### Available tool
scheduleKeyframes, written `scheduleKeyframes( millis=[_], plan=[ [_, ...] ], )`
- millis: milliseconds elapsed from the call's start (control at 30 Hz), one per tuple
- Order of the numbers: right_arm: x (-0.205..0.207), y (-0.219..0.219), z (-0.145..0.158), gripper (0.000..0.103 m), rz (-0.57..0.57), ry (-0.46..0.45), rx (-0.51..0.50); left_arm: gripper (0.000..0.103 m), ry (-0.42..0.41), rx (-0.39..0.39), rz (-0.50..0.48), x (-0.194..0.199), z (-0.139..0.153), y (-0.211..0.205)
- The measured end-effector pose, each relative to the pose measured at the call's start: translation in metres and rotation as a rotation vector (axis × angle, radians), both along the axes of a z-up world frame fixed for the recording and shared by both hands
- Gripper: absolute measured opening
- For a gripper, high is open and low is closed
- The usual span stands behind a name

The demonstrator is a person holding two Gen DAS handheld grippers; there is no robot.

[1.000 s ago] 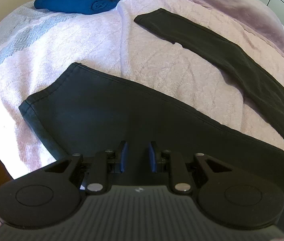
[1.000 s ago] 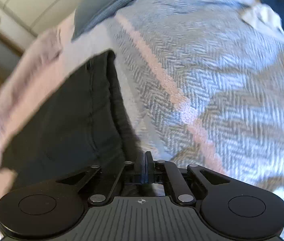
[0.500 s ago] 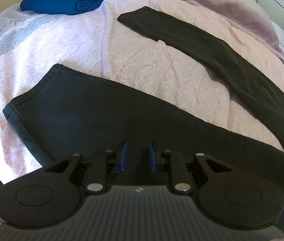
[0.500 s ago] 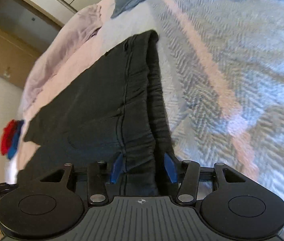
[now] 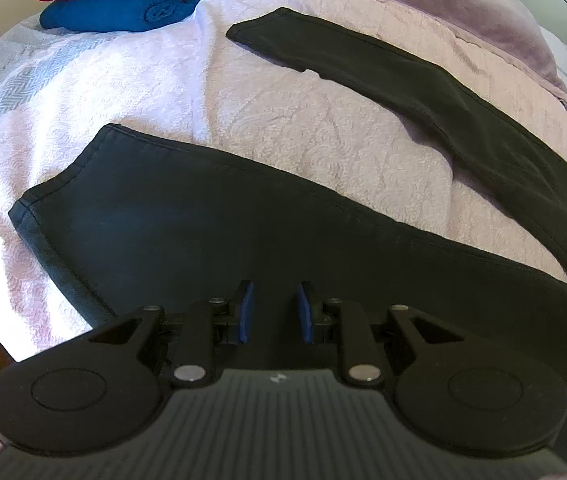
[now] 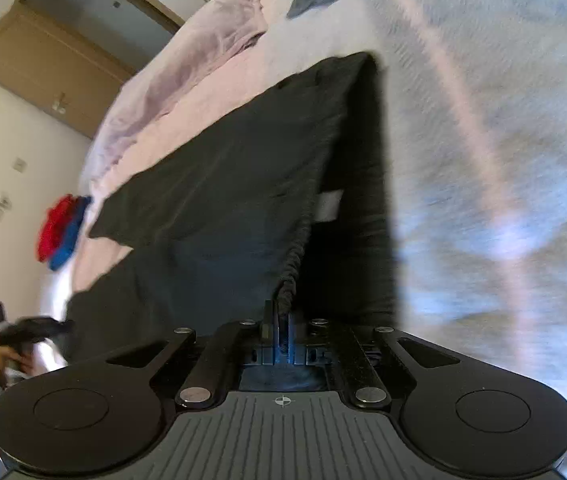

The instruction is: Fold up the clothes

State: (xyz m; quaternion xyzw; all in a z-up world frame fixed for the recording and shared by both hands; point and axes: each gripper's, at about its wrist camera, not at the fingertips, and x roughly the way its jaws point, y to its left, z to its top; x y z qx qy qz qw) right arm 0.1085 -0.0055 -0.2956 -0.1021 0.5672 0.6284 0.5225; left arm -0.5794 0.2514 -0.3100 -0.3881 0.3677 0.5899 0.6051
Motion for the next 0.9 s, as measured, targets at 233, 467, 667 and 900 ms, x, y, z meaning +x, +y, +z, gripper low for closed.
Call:
scheduleKeyframes(
  millis=[233, 467, 667, 900],
  plan=[
    [-0.007, -0.003, -0.033, 0.002, -0.095, -0.091, -0.147, 0.023, 0.011, -0.003, -0.003, -0.015, 0.003, -0.004],
    [-0.014, -0.06, -0.01, 0.068, -0.403, 0.007, -0.156, 0.031, -0.058, 0.001, 0.25, -0.094, 0.015, -0.005],
    [-0.056, -0.121, -0.02, 0.068, -0.745, 0.143, -0.193, 0.039, -0.182, 0.011, 0.513, -0.16, 0.007, 0.01],
    [-0.083, -0.12, -0.024, 0.068, -0.895, 0.218, -0.202, 0.039, -0.194, 0.012, 0.577, -0.204, 0.002, 0.043]
  ],
)
